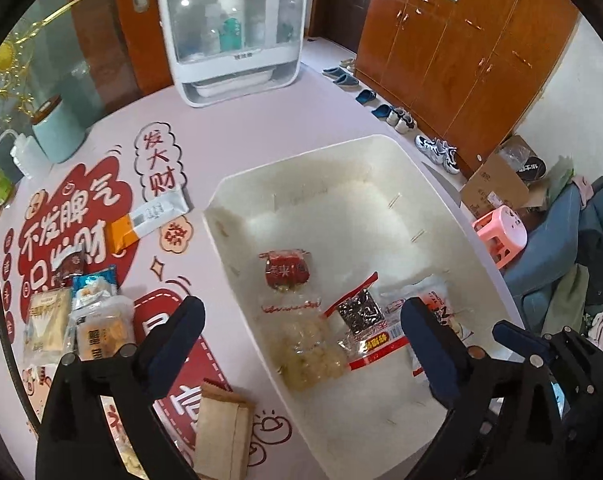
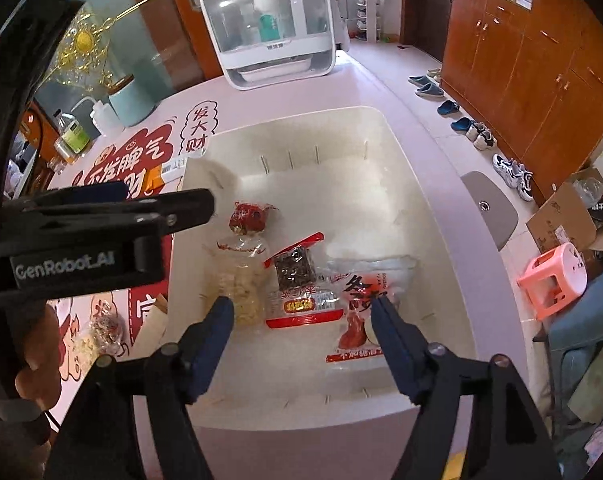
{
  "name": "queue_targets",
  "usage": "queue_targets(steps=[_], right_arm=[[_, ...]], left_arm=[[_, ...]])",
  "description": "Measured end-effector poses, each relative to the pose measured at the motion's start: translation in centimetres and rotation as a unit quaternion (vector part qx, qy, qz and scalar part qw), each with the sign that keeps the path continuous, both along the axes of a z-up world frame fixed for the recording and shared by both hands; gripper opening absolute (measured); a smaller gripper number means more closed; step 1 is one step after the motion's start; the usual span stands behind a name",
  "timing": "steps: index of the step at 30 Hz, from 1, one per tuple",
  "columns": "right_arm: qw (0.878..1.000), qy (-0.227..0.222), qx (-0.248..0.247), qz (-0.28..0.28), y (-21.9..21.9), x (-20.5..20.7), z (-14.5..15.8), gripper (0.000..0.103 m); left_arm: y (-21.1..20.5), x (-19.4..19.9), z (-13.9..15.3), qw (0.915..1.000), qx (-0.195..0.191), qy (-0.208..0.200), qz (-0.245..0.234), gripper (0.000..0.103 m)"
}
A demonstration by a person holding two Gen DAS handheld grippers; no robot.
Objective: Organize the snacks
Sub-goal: 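Carry both snacks to the white tray and open both tools to release, then move both tools back over the remaining snacks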
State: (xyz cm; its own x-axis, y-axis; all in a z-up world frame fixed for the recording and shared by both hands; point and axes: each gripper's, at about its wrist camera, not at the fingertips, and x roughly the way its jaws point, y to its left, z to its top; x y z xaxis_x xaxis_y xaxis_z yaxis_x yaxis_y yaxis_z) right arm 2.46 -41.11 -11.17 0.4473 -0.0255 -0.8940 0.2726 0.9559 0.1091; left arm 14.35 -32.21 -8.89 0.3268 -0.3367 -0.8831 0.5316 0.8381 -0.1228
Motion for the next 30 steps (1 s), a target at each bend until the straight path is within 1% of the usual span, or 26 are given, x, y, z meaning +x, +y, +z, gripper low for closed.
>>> queue_targets(steps=[7, 10, 14, 18, 22, 26, 30], right_arm=[[1.000, -0.012, 0.007, -0.017, 1.3, -1.0, 1.5, 0.072], [0.999, -0.018, 0.011, -0.024, 2.3, -1.3, 2.0, 0.072], [0.999, -0.029, 0.011, -0.029, 3.9, -1.4, 2.8, 0.072], [0.999, -0.046, 0.009, -0.027, 6.0, -1.8, 4.0, 0.072], [0.998, -0.061, 0.010, -0.020, 8.3, -1.5, 4.9, 0.072], [0.997, -0.070, 0.010, -0.003, 11.3, -0.3, 5.4, 0.072], [0.997, -0.072, 0.003, 0.022, 14.5, 1.7, 5.6, 0.072]], left_arm=[[3.0, -2.3, 2.8, 0.9995, -0.001, -0.029, -0.009, 0.098], [5.0, -3.4, 4.1, 0.9989, 0.002, -0.045, -0.014, 0.098], [8.6, -4.3, 5.5, 0.9981, 0.006, -0.060, -0.006, 0.098], [13.2, -4.5, 6.7, 0.9972, 0.008, -0.072, 0.017, 0.098], [18.7, -4.7, 7.7, 0.9946, 0.015, -0.089, 0.052, 0.098], [25.3, -4.4, 8.3, 0.9887, 0.029, -0.106, 0.102, 0.098], [30.8, -3.6, 7.9, 0.9825, 0.040, -0.109, 0.146, 0.098]])
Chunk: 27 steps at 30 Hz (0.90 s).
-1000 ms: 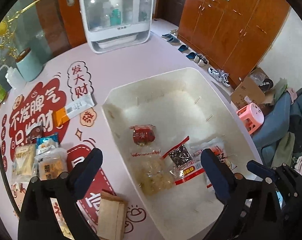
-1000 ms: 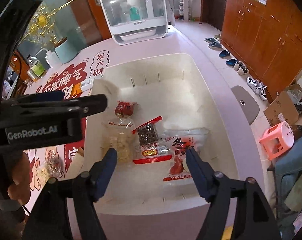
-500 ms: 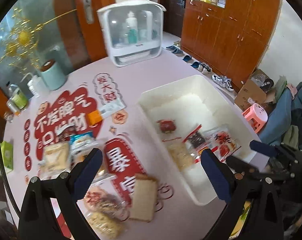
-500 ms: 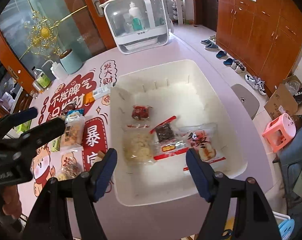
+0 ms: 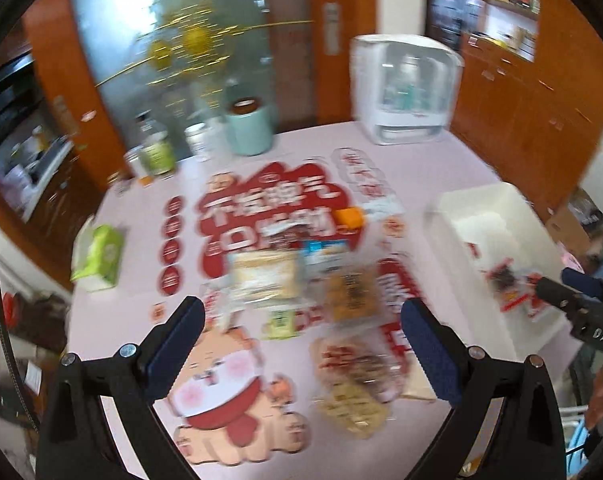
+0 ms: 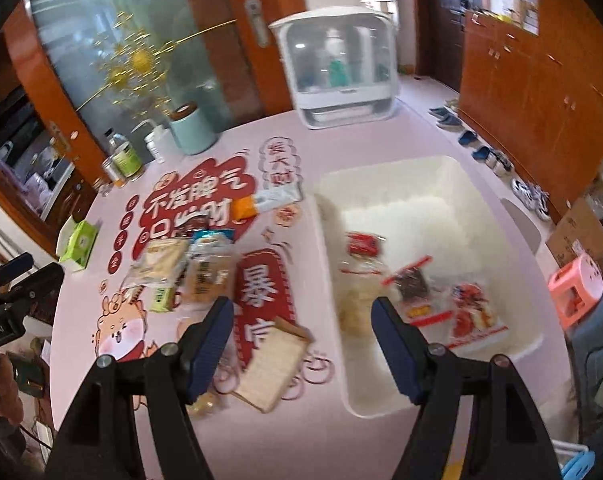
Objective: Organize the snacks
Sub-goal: 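Move both tools back over the remaining snacks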
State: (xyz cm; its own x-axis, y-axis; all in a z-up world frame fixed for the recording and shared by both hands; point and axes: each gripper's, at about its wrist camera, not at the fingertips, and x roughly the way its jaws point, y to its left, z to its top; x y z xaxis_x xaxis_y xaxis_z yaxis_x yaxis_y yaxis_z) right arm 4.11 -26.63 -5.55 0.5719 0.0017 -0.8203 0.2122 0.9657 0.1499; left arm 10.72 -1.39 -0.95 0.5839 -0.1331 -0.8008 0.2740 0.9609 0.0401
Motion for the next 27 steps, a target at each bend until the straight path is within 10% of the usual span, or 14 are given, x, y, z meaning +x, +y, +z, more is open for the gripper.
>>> queue_targets(steps=[11, 27], right_arm=[[0.997, 0.025, -0.028, 0.065, 7.8, 7.2, -1.3, 0.072], [0.989, 0.121, 0.012, 0.089, 10.4, 16.6, -11.8, 0.090]], left_arm=[[9.5, 3.9, -1.9, 0.9976, 0.038, -0.009, 0.057, 0.098], [4.9, 16.1, -13.5, 0.9921, 0.002, 0.119, -0.042, 0.098]])
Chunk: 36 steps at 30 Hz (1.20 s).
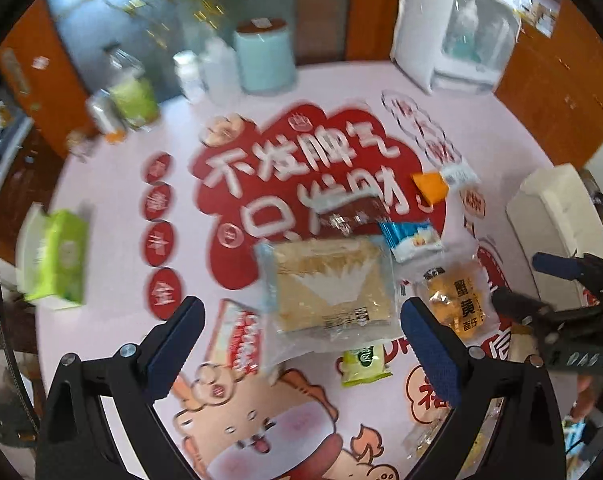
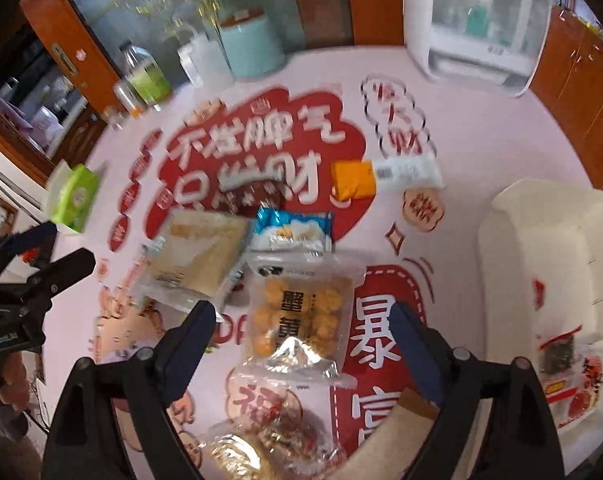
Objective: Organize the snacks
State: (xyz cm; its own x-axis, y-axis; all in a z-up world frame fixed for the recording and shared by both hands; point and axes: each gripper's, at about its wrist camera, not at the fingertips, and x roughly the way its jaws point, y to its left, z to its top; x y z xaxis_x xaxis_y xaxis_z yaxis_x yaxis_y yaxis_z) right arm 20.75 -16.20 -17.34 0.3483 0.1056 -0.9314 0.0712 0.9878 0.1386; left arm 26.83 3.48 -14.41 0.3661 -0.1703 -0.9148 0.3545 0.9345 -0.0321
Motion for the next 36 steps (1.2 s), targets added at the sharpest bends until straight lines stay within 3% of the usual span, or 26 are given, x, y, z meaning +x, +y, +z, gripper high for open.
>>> queue_targets(steps=[9, 13, 16, 18, 30, 36], right_arm=[[0.996, 0.077, -0.029, 0.013, 2.7, 1.6, -6.9, 0.093], [0.994, 0.106, 0.004, -0.001, 1.9, 1.5, -8.7, 0.094], [0.995, 0.096, 0.024, -0.009, 1.0, 1.0, -8.4, 0.082], [0.995, 0.097, 0.017, -0.010, 0.7, 0.7, -8.3, 0.082], [0.995, 0.094, 0.033, -0.018, -0.6, -0.1, -8.5, 0.082], [0.995, 0.095, 0.032, -0.020, -0.4, 0.2, -8.5, 0.082]], left_arm=[[-2.7, 2.8, -5.8, 0.9971, 0.004, 0.072, -0.024, 0.098], [-4.4, 3.3, -7.4, 0.9948, 0.003, 0.094, -0.039, 0.098], [-5.5, 3.7, -8.9, 0.9934, 0.020, 0.105, -0.041, 0.098], [-6.1, 4.0, -10.0, 0.9925, 0.041, 0.109, -0.036, 0.098], [-7.1, 4.2, -11.8, 0.9903, 0.088, 0.106, -0.022, 0.103], [-8.7, 4.4, -12.9, 0.9859, 0.134, 0.100, -0.001, 0.103]])
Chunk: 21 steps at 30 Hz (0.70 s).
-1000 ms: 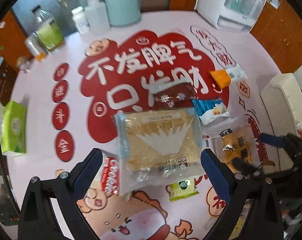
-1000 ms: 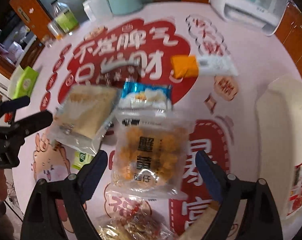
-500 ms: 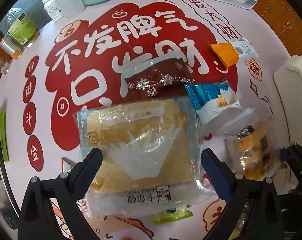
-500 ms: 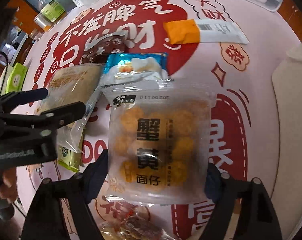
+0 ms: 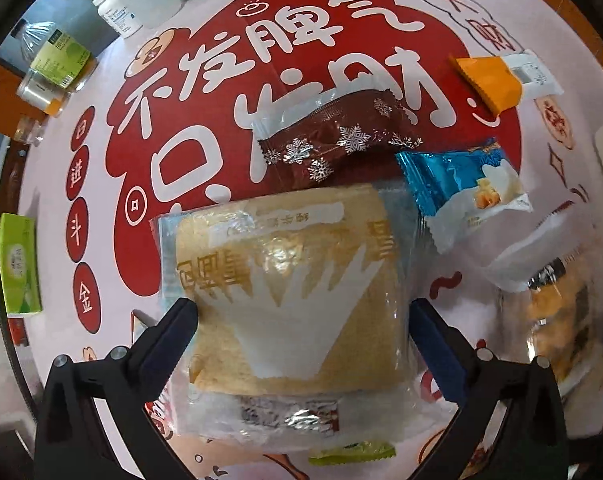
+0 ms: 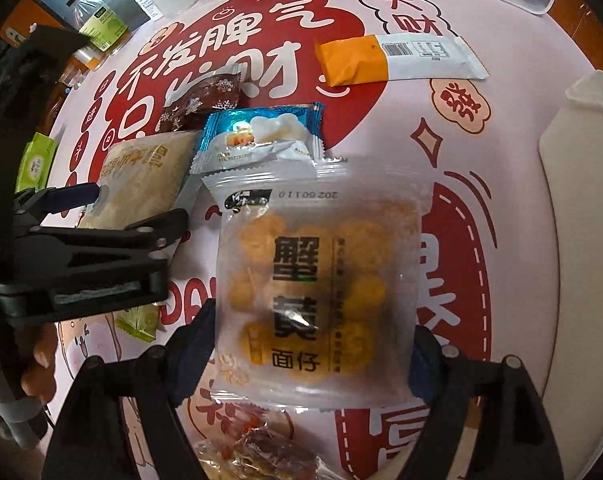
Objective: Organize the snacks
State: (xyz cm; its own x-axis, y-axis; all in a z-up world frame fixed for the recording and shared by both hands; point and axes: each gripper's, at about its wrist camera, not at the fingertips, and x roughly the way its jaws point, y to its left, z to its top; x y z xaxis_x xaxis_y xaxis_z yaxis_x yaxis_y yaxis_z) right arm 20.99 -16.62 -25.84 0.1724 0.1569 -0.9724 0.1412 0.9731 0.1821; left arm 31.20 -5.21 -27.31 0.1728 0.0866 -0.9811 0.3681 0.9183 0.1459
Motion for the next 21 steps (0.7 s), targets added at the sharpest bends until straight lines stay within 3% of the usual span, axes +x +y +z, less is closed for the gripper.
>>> queue_targets(steps=[4, 5, 7, 9, 12, 18, 21], right_arm=[[1.000, 0.002, -0.007, 0.002, 0.1, -0.3, 0.2, 0.079], [1.000, -0.001, -0.010, 0.004, 0.2, -0.5, 0.3, 0.076], [1.000, -0.012, -0.016, 0.005, 0.1, -1.0, 0.9, 0.065], [1.000, -0.019, -0.012, 0.004, -0.1, -1.6, 1.3, 0.063], [0.999, -0.029, -0.014, 0.002, -0.2, -2.4, 2.0, 0.062], [0.998, -0.070, -0.001, -0.012, -1.5, -4.6, 5.1, 0.062], [0.996, -0.089, 0.000, -0.016, -2.2, -6.1, 6.9, 0.062]], left_arm=[[0.0, 0.0, 0.1, 0.9999, -0.004, 0.000, 0.014, 0.102], [0.2, -0.1, 0.2, 0.9999, -0.007, -0.007, 0.012, 0.097], [0.4, -0.8, 1.1, 0.9996, -0.015, -0.022, 0.002, 0.085], [0.0, -2.0, 2.3, 0.9990, -0.020, -0.036, -0.014, 0.054], [-0.4, -3.8, 4.7, 0.9972, -0.032, -0.061, -0.029, 0.029], [0.4, -7.4, 9.6, 0.9904, -0.098, -0.095, -0.022, 0.020], [0.1, -10.1, 12.6, 0.9851, -0.099, -0.136, -0.036, 0.020]])
